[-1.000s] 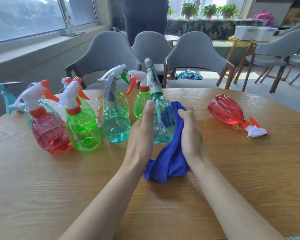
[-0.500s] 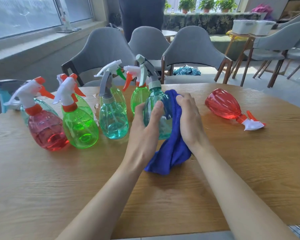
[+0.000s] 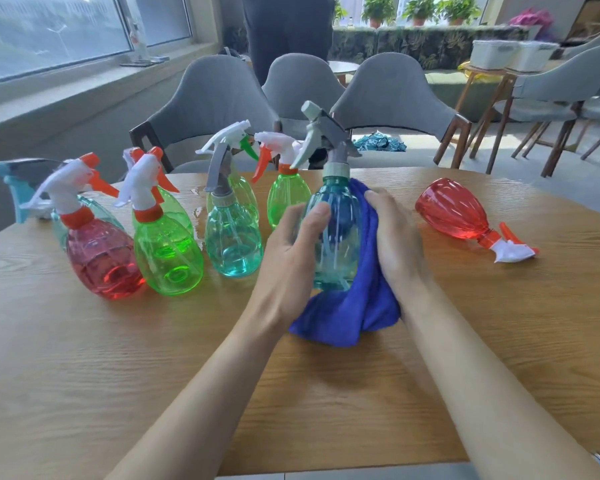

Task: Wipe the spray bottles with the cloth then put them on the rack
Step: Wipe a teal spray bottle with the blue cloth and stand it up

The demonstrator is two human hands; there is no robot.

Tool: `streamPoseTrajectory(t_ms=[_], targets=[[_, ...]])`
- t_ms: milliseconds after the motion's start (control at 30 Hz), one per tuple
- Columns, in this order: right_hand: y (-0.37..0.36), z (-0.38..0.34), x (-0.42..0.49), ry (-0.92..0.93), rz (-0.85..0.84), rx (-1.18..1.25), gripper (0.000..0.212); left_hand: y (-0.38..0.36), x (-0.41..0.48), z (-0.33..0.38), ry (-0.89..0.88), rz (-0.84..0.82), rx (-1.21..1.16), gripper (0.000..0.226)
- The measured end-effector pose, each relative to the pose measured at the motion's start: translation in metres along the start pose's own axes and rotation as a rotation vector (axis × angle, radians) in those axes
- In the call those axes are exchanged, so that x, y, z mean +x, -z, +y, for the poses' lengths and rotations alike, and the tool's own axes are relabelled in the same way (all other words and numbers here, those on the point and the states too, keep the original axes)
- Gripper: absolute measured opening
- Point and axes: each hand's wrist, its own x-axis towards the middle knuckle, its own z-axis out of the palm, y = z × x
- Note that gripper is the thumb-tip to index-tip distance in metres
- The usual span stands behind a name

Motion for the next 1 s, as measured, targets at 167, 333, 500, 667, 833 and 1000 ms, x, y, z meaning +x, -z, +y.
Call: streamPoseTrajectory(t_ms=[167,333,500,667,833,1000], targets=[[-0.005,0.003,-0.008,0.086,-0.035,-0.043,0.026,0.005,0.003,0.002,-0.013,0.046,-0.038,0.036],[-0.004,0.003,-0.006,0.143,-0.048,-0.087,0.027,0.010,0.002,0.002,-0.028,-0.025,-0.007,0.035],[-0.005,0.000,-0.007,0.023,-0.039,0.073,0.029,0.011,0.000,0.001,-0.011,-0.070,0.003,0.030],[-0.005,0.000,-0.008,0.050,-0.046,-0.005,0.032,0.012,0.003,-0.002,0.055,-0.109,-0.113,0.051],[-0.004,0.000,-0.005,0.061,-0.002,0.038,0.029,0.005,-0.001,0.005,-0.032,-0.044,-0.104,0.044],[-0.017,0.018,-0.015,0.127,-0.072,-0.078,0.031,0.006,0.007,0.009,0.020,0.098,-0.228,0.069]])
